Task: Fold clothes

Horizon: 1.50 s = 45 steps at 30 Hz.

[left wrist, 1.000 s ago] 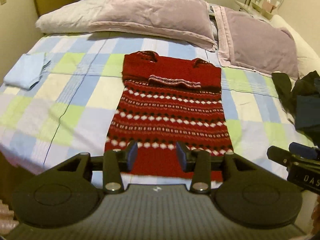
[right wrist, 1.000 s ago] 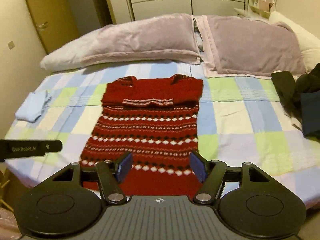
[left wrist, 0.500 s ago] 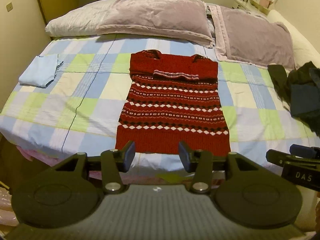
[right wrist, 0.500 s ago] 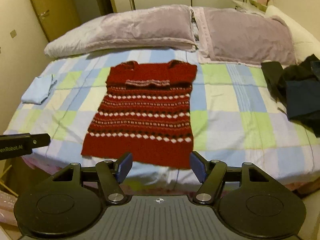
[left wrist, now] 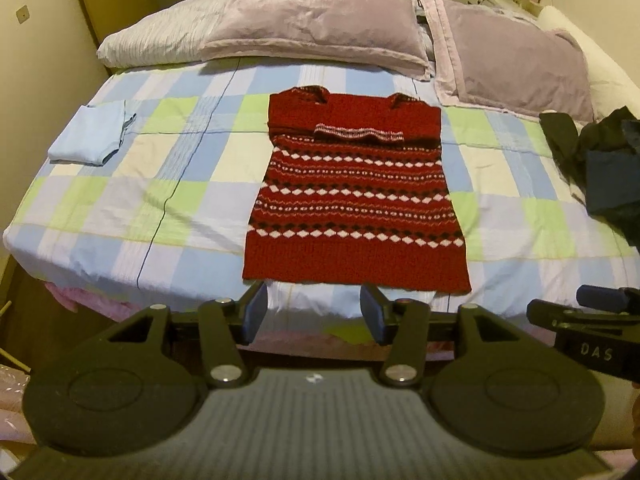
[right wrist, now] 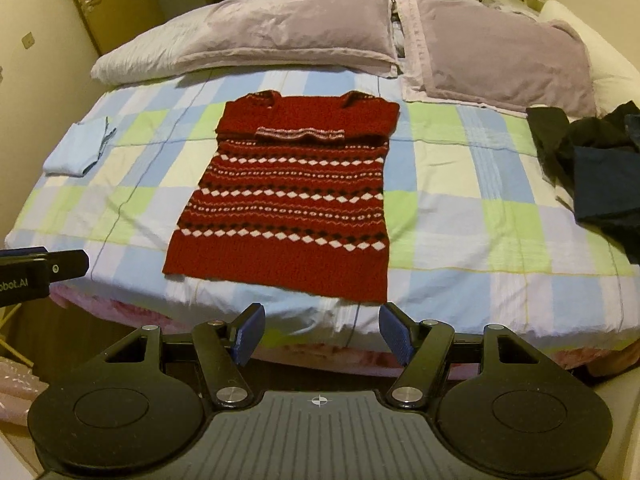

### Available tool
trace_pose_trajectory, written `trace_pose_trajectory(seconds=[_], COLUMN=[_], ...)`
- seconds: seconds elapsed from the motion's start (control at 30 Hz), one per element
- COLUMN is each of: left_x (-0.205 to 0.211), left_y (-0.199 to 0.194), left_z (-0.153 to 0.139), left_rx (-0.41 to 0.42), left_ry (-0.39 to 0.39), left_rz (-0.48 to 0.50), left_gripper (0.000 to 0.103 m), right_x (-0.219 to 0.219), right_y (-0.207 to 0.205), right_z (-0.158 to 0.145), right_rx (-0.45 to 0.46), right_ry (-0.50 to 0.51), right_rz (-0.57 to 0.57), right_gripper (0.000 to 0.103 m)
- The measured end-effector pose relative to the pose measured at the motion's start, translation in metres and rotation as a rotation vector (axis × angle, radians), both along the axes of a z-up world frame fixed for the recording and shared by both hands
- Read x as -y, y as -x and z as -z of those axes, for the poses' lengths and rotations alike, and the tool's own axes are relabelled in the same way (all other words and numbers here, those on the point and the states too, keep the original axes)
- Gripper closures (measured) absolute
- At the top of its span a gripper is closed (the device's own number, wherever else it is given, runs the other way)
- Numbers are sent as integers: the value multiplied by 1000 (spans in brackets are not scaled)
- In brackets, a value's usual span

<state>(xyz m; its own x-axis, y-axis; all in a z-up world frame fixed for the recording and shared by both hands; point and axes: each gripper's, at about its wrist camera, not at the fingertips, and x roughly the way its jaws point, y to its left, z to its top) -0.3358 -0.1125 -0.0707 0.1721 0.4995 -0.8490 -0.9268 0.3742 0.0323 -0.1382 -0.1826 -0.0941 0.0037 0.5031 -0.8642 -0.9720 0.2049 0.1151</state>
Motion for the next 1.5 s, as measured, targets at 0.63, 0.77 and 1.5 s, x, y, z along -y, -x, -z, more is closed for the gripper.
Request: trace_pose_trajectory(seconds=[0.63, 0.77, 1.5], left_x=[6, 4, -30], left_y=[-26, -24, 5], left_z=[-6, -5, 21], left_rx=[-8, -3, -40], left_ry=[-26, -21, 63], left_rz=[29, 21, -64], left_gripper=[52, 52, 52], right_x=[2, -2, -39], right_y=[-19, -17, 6], right_z=[-11, -11, 7], right_rx=[28, 31, 11], right_ry=[-36, -36, 5], right_rz=[-4, -21, -100], right_gripper=[36, 36, 36])
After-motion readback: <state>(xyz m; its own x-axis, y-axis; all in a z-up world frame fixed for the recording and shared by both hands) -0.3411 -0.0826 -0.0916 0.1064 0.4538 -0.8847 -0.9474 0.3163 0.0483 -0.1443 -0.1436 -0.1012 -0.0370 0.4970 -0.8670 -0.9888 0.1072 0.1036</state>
